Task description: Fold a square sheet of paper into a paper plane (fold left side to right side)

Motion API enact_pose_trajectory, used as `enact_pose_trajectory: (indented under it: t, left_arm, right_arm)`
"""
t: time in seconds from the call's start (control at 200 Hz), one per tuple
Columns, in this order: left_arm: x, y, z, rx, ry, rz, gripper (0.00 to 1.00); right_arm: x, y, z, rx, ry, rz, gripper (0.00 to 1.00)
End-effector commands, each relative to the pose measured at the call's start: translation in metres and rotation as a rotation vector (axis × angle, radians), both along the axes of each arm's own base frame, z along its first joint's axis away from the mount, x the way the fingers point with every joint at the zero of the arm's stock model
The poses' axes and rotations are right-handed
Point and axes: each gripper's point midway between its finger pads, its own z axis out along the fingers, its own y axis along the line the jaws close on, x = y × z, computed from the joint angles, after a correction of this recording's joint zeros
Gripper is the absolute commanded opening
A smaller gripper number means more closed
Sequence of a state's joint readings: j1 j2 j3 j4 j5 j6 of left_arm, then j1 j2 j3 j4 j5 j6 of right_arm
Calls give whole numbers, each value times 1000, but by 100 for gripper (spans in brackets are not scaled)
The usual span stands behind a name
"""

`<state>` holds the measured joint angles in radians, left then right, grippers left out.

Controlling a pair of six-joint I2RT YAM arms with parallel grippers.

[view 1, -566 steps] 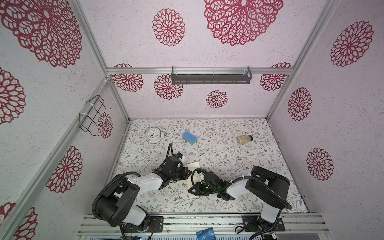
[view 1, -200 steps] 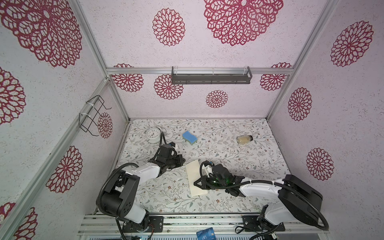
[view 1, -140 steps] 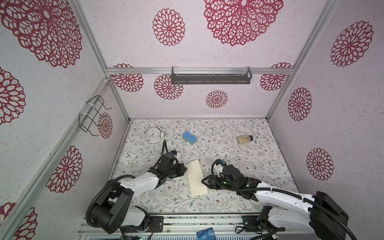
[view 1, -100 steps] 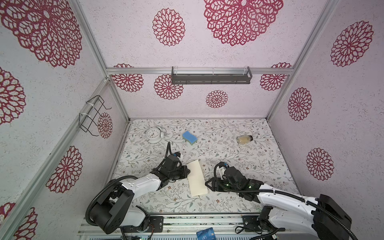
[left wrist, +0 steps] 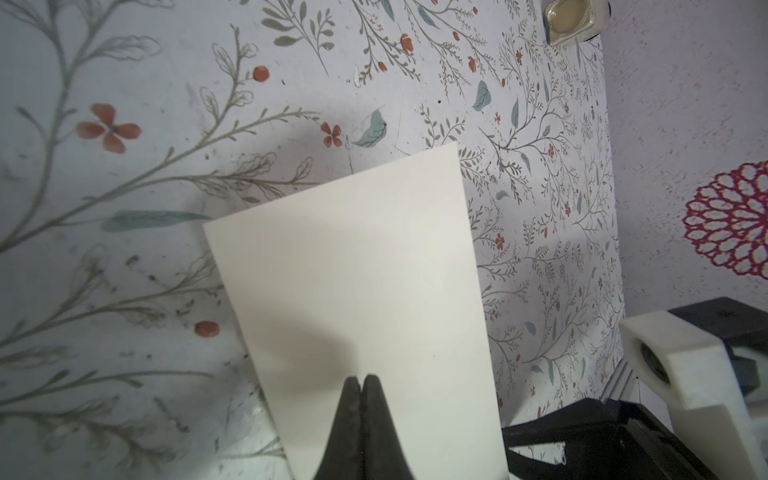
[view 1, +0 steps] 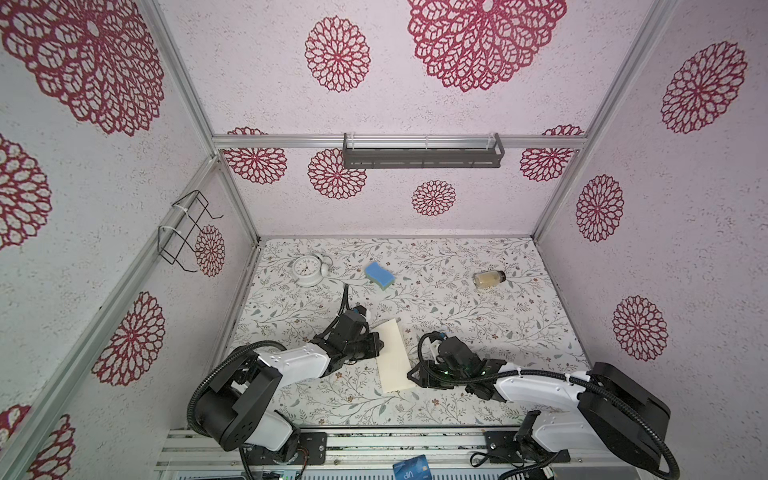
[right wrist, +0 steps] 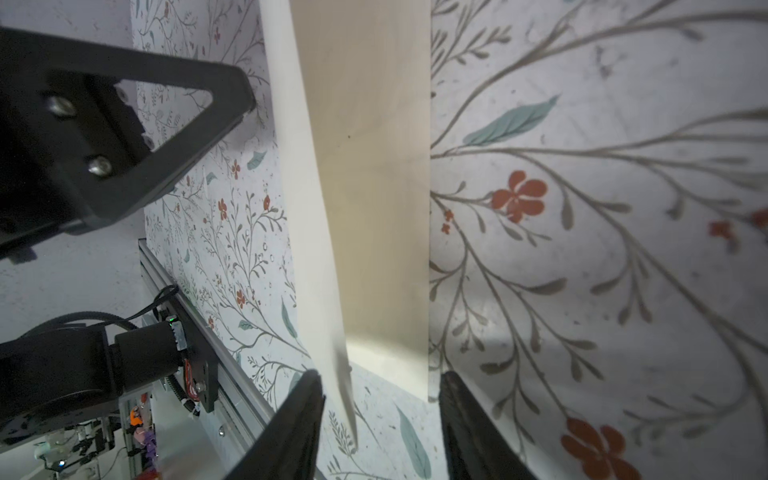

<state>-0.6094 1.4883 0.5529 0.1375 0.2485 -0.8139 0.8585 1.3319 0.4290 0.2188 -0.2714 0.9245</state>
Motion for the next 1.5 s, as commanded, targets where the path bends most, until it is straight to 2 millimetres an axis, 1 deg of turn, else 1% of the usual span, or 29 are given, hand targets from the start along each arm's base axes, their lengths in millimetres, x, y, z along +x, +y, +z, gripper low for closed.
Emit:
enact_pose_trajectory:
  t: [0.0, 0.11, 0.235, 0.37, 0.69, 0.851, 0.956, 1.076, 1.306, 1.396, 1.496]
  left_arm:
    - [10, -5, 9, -7, -41, 10, 0]
    - [12, -3, 6, 12, -47, 12, 0]
    - [15, -4, 1, 33, -43, 2, 0]
    - [16, -6, -8, 52, -29, -13, 0]
    - [9, -6, -37, 92, 17, -63, 0]
    - [6, -4, -45, 105, 27, -69, 0]
    - [5, -3, -46, 107, 26, -72, 0]
    - [6, -4, -36, 95, 5, -72, 0]
    - [6, -4, -1, 53, -57, -71, 0]
    - [1, -1, 7, 35, -69, -63, 0]
    - [-10, 4, 11, 10, -69, -52, 0]
  right_arm:
    - [7, 11, 15, 62, -23, 3, 38]
    - [5, 10, 13, 63, -19, 2, 27]
    - [4, 9, 11, 64, -16, 1, 12]
    - [4, 11, 11, 75, -10, 0, 0]
    - [6, 22, 15, 124, 15, -5, 0]
    - [10, 30, 22, 148, 20, -7, 0]
    - [10, 36, 23, 155, 28, 1, 0]
    - [10, 37, 20, 153, 35, -1, 0]
    - [6, 30, 14, 147, 45, -20, 0]
    - [6, 29, 14, 149, 45, -24, 0]
    - [6, 29, 15, 151, 42, -24, 0]
